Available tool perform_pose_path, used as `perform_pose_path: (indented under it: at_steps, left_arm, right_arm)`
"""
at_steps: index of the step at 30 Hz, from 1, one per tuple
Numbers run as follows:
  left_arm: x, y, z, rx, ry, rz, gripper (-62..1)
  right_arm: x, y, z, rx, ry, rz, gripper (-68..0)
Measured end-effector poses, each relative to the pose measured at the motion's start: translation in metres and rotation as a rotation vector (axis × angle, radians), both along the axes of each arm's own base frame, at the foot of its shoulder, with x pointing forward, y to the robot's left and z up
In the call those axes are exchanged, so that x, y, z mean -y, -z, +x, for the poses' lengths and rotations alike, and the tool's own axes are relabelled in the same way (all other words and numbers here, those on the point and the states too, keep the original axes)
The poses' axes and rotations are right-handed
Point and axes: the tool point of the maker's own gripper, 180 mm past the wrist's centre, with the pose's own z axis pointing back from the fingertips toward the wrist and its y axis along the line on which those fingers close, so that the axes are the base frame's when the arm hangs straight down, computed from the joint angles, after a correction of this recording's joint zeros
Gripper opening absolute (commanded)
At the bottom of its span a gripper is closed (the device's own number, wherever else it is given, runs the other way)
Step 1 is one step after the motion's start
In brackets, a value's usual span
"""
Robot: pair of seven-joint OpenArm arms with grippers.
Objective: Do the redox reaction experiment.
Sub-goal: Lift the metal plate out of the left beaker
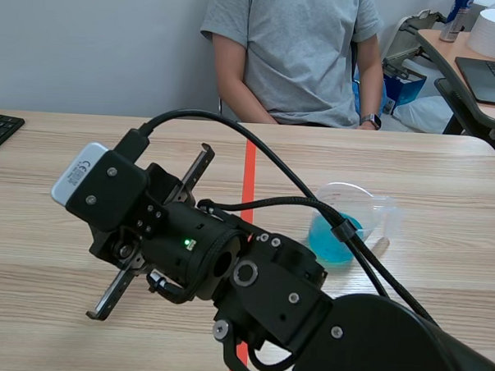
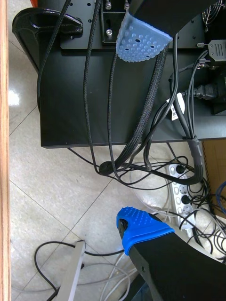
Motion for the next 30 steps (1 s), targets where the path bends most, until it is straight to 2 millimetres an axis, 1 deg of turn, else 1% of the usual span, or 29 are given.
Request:
perform_pose_path:
  at_steps: [3,6,7,9,15,21,26,30]
  left_arm:
    - [0.000,0.000,0.000,0.000,0.000,0.000,1.4]
    - [0.000,0.000,0.000,0.000,0.000,0.000,1.4]
    - [0.000,0.000,0.000,0.000,0.000,0.000,1.4]
    - [0.000,0.000,0.000,0.000,0.000,0.000,1.4]
    - [0.000,0.000,0.000,0.000,0.000,0.000,1.4]
    - [0.000,0.000,0.000,0.000,0.000,0.000,1.4]
    - [0.000,0.000,0.000,0.000,0.000,0.000,1.4]
    - [0.000,0.000,0.000,0.000,0.000,0.000,1.4]
  right_arm:
    - [0.000,0.001,0.000,-0.001,0.000,-0.002,-59.7]
    - [0.000,-0.002,0.000,0.004,0.000,0.002,-66.0]
    - [0.000,-0.003,0.000,0.006,0.000,0.003,-66.4]
    - [0.002,-0.007,0.000,0.018,-0.002,0.004,-66.4]
    - [0.014,-0.027,0.000,0.077,-0.007,0.011,-66.4]
    - [0.027,-0.042,0.000,0.072,0.003,0.034,-66.4]
    - [0.030,-0.054,-0.001,0.083,0.003,0.051,-66.4]
    - [0.031,-0.063,0.000,0.056,0.020,0.066,-66.4]
